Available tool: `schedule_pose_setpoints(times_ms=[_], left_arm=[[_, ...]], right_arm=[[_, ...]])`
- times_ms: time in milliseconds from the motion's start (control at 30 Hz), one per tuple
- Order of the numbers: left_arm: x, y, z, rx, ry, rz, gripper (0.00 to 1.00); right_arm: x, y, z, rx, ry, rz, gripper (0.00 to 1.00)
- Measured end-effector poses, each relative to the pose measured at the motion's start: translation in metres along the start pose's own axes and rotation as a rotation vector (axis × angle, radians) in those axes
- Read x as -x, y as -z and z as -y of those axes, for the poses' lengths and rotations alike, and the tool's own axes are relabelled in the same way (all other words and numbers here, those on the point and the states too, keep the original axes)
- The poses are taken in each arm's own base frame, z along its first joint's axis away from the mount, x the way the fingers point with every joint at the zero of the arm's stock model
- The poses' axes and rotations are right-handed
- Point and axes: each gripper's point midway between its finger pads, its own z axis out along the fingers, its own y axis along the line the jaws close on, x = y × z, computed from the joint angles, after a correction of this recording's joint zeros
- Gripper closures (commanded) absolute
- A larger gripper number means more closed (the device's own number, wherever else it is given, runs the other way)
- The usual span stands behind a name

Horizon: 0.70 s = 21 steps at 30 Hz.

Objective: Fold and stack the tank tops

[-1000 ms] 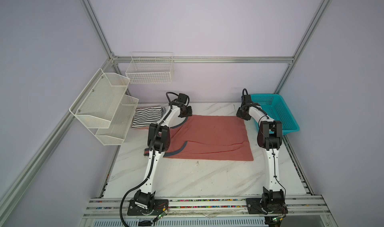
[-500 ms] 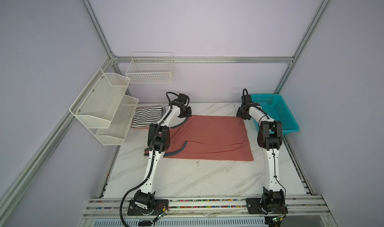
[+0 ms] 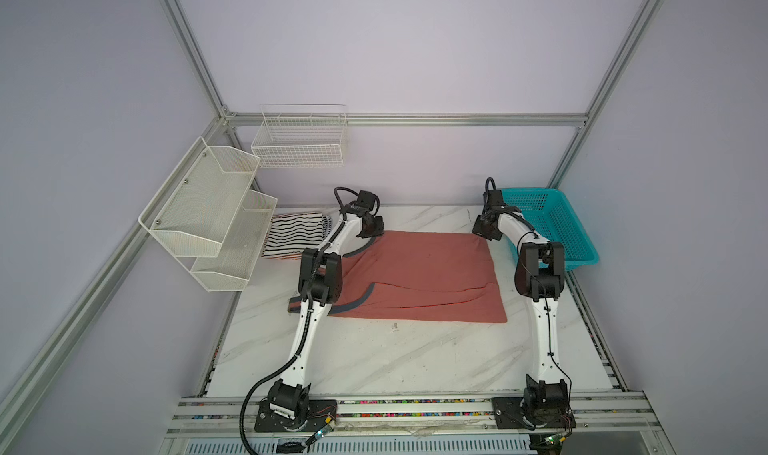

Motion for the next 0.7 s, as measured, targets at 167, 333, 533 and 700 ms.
schedule_pose_setpoints(times_ms=[167, 333, 533, 700], left_arm=[[0.000, 0.000, -0.001, 0.002, 0.003, 0.000, 0.79], [0.001, 0.000, -0.001, 0.000, 0.003, 0.001, 0.84], [0.004, 0.001, 0.001, -0.006, -0.003, 0.016, 0.97], [0.004, 0.014, 0.005, -0.013, -0.008, 0.033, 0.98]], right_arm=[[0.000, -0.001, 0.000, 0.001, 0.010, 0.003, 1.00], [-0.001, 0.000, 0.001, 0.004, 0.016, 0.010, 1.00], [-0.010, 0.011, 0.008, -0.007, 0.017, 0.011, 1.00], [-0.007, 0.039, 0.012, 0.004, 0.012, 0.054, 1.00]])
